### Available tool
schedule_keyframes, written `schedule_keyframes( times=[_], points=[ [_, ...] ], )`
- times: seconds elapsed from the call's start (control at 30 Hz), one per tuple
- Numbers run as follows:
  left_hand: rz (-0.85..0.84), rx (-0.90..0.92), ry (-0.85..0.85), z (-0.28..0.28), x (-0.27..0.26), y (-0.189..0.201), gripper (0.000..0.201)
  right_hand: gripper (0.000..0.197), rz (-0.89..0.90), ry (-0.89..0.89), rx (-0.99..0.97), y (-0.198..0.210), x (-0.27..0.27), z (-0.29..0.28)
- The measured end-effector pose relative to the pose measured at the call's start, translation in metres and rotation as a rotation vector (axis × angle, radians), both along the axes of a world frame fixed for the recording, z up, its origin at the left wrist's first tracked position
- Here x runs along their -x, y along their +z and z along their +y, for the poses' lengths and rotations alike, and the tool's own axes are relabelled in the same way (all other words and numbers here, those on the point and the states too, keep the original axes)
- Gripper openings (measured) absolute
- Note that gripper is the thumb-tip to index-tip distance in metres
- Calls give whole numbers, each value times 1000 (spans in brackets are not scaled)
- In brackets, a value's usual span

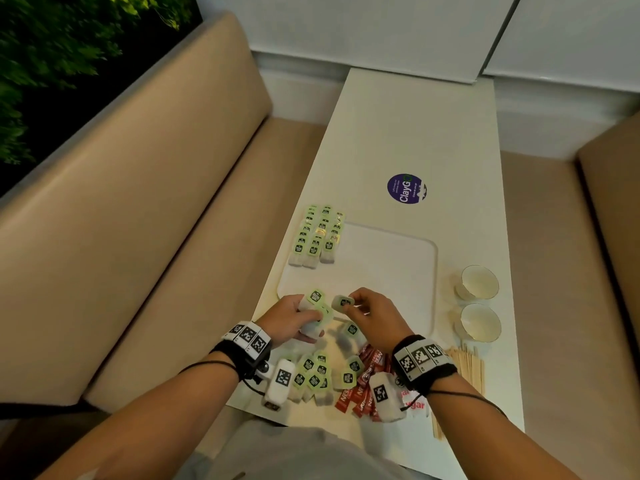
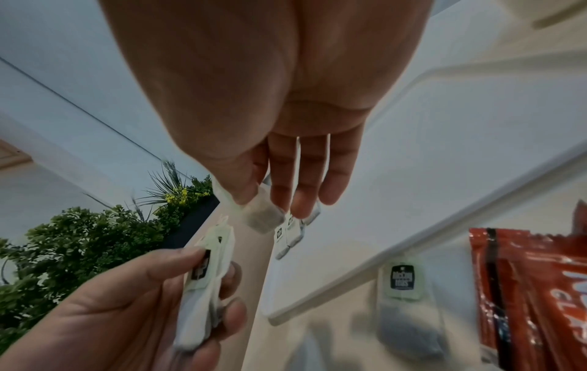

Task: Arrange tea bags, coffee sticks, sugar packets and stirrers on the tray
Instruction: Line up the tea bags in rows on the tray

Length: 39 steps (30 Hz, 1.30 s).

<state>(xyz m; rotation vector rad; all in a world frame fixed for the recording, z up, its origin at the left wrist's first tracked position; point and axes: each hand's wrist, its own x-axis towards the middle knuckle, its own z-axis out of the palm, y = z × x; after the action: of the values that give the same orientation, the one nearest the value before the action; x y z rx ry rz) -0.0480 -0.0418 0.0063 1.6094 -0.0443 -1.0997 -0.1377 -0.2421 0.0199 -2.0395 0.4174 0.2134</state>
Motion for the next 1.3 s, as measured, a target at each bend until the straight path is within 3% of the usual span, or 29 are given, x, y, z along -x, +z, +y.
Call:
schedule_keyframes(
  times=[0.3, 0.57, 0.8, 1.3],
  points=[
    [-28, 51, 241, 8, -8, 0, 19, 7, 4, 116, -90, 7, -10, 17],
    [12, 125, 227, 11, -13, 8, 16, 15, -28, 83, -39, -2, -29, 34],
    [-90, 64, 146, 18, -29, -6, 21, 16, -26, 51, -37, -4, -42, 43],
    [-77, 22, 129, 14, -63, -25, 10, 27, 121, 22, 12, -31, -49, 51]
  ],
)
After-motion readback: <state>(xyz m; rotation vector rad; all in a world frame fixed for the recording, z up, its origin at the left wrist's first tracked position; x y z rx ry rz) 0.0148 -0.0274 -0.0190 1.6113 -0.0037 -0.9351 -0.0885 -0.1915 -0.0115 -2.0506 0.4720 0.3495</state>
